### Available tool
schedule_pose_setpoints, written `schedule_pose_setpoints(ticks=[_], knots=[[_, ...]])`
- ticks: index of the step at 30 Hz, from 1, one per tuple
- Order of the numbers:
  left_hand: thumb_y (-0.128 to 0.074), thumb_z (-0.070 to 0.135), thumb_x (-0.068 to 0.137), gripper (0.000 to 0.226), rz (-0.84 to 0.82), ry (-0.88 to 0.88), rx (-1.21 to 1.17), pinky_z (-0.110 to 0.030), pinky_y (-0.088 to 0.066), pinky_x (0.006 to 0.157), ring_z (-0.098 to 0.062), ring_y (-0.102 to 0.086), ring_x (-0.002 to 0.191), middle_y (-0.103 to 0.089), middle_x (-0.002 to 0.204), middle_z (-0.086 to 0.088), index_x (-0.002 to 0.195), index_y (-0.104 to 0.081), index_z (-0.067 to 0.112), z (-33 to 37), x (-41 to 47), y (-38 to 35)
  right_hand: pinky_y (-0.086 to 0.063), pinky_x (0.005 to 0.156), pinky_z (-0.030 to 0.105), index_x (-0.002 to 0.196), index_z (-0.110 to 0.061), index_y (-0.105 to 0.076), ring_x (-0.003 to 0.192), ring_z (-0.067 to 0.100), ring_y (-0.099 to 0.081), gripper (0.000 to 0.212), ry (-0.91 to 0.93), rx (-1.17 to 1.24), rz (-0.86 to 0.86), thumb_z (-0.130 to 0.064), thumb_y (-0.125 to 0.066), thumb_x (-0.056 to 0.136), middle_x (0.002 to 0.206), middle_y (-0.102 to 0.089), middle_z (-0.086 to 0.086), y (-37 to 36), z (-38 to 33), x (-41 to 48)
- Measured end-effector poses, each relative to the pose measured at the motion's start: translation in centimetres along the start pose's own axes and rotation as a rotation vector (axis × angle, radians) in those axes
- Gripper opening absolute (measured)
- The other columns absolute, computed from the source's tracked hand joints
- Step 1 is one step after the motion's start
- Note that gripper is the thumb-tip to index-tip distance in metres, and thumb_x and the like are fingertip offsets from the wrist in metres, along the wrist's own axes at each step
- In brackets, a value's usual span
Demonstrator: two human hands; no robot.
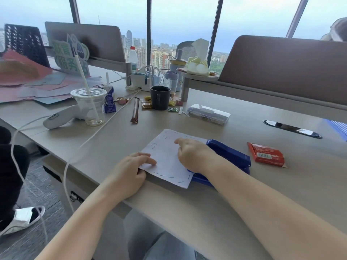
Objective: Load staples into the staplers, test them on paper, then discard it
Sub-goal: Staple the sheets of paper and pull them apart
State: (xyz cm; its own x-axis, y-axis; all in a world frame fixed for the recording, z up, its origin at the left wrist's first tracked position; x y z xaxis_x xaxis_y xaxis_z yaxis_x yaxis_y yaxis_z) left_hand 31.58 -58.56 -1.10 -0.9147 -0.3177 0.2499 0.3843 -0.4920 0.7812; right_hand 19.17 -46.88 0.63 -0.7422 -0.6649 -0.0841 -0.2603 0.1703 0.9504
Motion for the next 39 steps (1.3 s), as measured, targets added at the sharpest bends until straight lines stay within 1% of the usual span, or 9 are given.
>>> schedule_pose_setpoints(ticks=[6,11,17,22,25,28,31,35,39], knots=[[-0.046,-0.002,0.079,0.040,-0.012,-0.005,-0.017,-0.012,-0.025,0.088,-0.010,-0.046,0.122,-0.051,0.134,0.009,0.102,-0.066,0.023,0.3,-0.2,0.1,-0.049,0.078,0.039,0.112,-0.015,-0.045,0.093,0.032,-0.059,0.027,0.103,-0.148,0.188,-0.012,-0.029,0.091,0.102,-0.063,0.013,0.7,-0.5,-1.2],[-0.047,-0.002,0.080,0.038,0.001,0.007,-0.013,-0.012,-0.026,0.087,-0.011,-0.048,0.121,-0.054,0.131,0.006,0.101,-0.067,0.020,0.6,-0.2,0.2,-0.047,0.077,0.039,0.110,-0.012,-0.050,0.094,0.033,-0.058,0.026,0.106,-0.210,0.211,-0.017,-0.031,0.092,0.105,-0.061,0.012,0.7,-0.7,-1.1],[-0.052,-0.001,0.079,0.033,-0.002,0.004,-0.032,-0.011,-0.028,0.081,-0.011,-0.053,0.113,-0.059,0.125,0.005,0.096,-0.071,0.021,1.0,-0.5,0.5,-0.035,0.052,0.026,0.082,-0.012,-0.054,0.066,0.019,-0.052,0.026,0.158,0.034,0.328,-0.025,-0.035,0.094,0.075,-0.060,0.005,2.9,-0.4,-2.0],[-0.071,0.005,0.073,0.039,0.015,0.011,-0.186,-0.019,-0.040,0.085,-0.009,-0.058,0.101,-0.062,0.106,0.008,0.064,-0.065,0.042,1.1,-0.8,0.9,-0.034,0.050,0.027,0.070,-0.017,-0.048,0.056,0.013,-0.046,0.032,0.180,0.039,0.329,-0.034,-0.036,0.095,0.058,-0.046,-0.005,3.8,-0.6,-2.5],[-0.073,0.005,0.073,0.036,0.088,0.025,-0.234,0.001,-0.039,0.071,0.008,-0.062,0.080,-0.062,0.092,0.012,0.060,-0.064,0.037,0.9,-1.0,1.3,-0.032,0.050,0.026,0.061,-0.020,-0.042,0.051,0.013,-0.043,0.037,0.242,0.050,0.415,-0.036,-0.039,0.095,0.054,-0.044,-0.006,4.4,-1.0,-3.2],[-0.070,0.006,0.076,0.031,0.173,0.047,-0.228,0.007,-0.035,0.066,0.020,-0.058,0.071,-0.063,0.089,0.012,0.062,-0.062,0.033,0.3,-1.2,2.0,-0.038,0.050,0.029,0.063,-0.014,-0.048,0.053,0.017,-0.048,0.035,0.333,0.148,0.454,-0.027,-0.042,0.095,0.060,-0.057,0.004,5.0,-1.1,-4.1],[-0.067,0.007,0.078,0.032,0.232,0.078,-0.215,0.005,-0.035,0.068,-0.003,-0.061,0.086,-0.065,0.087,0.011,0.064,-0.058,0.035,-1.0,-1.2,2.9,-0.045,0.062,0.026,0.082,-0.007,-0.061,0.068,0.020,-0.054,0.021,0.413,0.121,0.425,-0.017,-0.046,0.092,0.078,-0.065,0.003,4.6,-1.1,-4.7],[-0.061,0.017,0.084,0.027,0.293,0.121,-0.188,-0.026,-0.039,0.069,-0.015,-0.058,0.090,-0.064,0.087,0.012,0.069,-0.054,0.037,-1.9,-1.5,4.4,-0.050,0.078,0.039,0.092,-0.012,-0.060,0.089,0.023,-0.056,0.020,0.578,-0.164,0.427,-0.023,-0.043,0.091,0.093,-0.067,0.005,3.0,-2.4,-5.6],[-0.056,0.020,0.088,0.018,0.340,0.124,-0.224,-0.015,-0.036,0.067,-0.017,-0.055,0.088,-0.060,0.086,0.015,0.074,-0.053,0.030,-2.1,-1.8,5.2,-0.051,0.078,0.040,0.099,-0.010,-0.059,0.093,0.028,-0.060,0.030,0.641,-0.254,0.467,-0.033,-0.043,0.088,0.098,-0.068,0.009,2.1,-3.6,-5.9]])
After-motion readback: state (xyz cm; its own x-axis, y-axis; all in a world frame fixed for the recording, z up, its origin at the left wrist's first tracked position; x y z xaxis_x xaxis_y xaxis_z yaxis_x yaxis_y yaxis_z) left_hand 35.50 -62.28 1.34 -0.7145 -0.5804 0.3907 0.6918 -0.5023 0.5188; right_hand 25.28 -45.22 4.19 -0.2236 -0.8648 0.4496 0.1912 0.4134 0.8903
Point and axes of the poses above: each hand's wrist, its own x-axis towards the middle knuckle, its own y-axis out of the back of the hand, z = x × y, the point moved 5 cm from there along x, towards the middle knuckle
